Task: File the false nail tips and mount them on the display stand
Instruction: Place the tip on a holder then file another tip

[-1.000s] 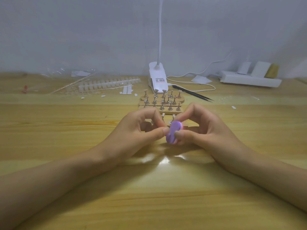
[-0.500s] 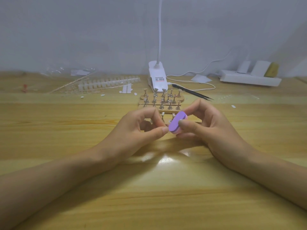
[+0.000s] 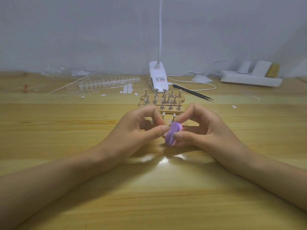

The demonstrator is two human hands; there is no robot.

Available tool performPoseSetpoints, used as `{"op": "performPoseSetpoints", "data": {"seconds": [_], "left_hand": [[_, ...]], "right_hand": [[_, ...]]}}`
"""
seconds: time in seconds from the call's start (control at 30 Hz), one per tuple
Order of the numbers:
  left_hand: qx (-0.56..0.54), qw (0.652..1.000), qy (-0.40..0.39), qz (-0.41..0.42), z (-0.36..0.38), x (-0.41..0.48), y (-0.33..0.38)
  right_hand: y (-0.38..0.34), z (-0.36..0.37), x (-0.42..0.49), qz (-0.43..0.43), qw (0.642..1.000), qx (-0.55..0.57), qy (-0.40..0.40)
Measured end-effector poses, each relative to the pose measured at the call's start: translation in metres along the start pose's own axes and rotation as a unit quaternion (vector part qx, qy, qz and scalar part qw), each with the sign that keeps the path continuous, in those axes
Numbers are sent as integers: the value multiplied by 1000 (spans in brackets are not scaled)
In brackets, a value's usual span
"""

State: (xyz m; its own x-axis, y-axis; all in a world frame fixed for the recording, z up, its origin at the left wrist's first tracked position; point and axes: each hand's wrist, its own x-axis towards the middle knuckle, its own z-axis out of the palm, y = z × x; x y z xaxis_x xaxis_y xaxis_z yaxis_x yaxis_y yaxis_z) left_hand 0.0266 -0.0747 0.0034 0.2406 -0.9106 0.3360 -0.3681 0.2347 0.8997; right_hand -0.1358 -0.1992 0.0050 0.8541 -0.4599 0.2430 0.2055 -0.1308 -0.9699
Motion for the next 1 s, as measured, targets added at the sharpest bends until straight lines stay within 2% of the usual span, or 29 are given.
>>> {"op": "performPoseSetpoints", "data": {"seconds": [0.03,0.17,0.27,0.3,0.4,0.53,0.63,0.77,0.9,1.0], "left_hand": [[-7,1000,0,-1,0,0,0],[0,1000,6,7,-1,0,0],[-6,1000,11,11,-1,0,-1],[-9,1000,10,11,-1,0,-1],[-4,1000,5,12,-1,0,-1],[-15,1000,11,17,-1,0,0],[-7,1000,10,14,-1,0,-1],[-5,1000,5,22,-2,0,-1],[6,1000,2,26,-1,0,-2],[6,1000,-2,31,-2,1,-2]], "right_hand": [[-1,0,0,-7,1000,0,-2],[-5,-2,2,-29,996,34,72],[-2,-1,1,5,1000,-10,3],[-3,-1,0,-6,1000,-8,2],[-7,-2,0,-45,997,30,63],[-4,0,0,-17,1000,-8,-7],[-7,-2,-1,-60,997,13,50],[-3,-2,0,-17,1000,-14,-10],[-6,-2,0,-58,997,8,50],[-3,-2,0,-17,1000,0,-8]]}}
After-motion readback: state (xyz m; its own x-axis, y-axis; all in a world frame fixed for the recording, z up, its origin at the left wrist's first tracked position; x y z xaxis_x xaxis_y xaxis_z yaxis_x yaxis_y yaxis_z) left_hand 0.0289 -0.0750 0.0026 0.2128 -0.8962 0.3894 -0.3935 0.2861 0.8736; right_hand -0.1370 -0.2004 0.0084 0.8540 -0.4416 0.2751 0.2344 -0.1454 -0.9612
